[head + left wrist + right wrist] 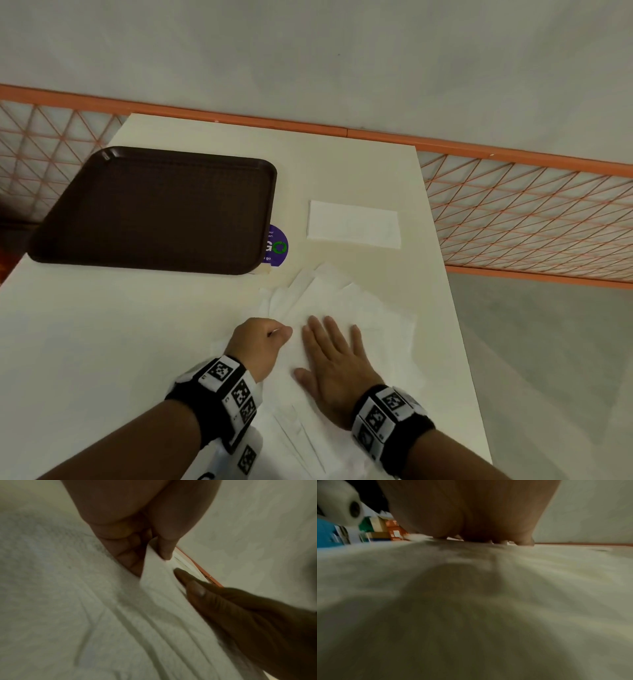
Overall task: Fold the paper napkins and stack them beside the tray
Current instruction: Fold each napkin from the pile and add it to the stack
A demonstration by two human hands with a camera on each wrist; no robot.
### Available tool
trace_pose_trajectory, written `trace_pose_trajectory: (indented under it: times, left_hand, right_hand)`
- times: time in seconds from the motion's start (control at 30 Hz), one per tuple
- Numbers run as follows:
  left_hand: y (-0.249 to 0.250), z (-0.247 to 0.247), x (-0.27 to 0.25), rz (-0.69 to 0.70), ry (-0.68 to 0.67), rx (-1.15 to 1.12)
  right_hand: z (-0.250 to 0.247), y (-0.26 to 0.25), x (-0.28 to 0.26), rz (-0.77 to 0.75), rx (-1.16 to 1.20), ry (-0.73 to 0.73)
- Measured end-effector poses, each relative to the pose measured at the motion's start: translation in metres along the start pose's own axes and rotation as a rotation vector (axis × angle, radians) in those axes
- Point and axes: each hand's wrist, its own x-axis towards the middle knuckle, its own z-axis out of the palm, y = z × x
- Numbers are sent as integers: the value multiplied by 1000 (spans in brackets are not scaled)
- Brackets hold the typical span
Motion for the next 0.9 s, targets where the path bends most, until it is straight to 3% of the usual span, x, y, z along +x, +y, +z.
trace_pose_trajectory:
  times: [0.23, 0.43, 0.6, 0.73, 0.83, 0.9]
  left_hand:
    - [-1, -3, 1, 25, -21, 20]
    - [18, -18, -15, 197, 35, 2]
    - [52, -38, -26, 382, -50, -50]
    - [69, -50, 0, 344, 37, -170]
    - [75, -50, 32, 303, 132, -159]
    - [80, -48, 53, 287, 139, -84]
  right_hand:
    - [11, 65, -28, 210, -30, 10]
    - [6, 72, -24, 211, 79, 123]
    - [-20, 75, -23, 223, 525, 286]
    - [-45, 86, -24, 290, 972, 397]
    - [-65, 95, -20, 321, 1369, 333]
    - [-75, 104, -12, 365, 1412, 325]
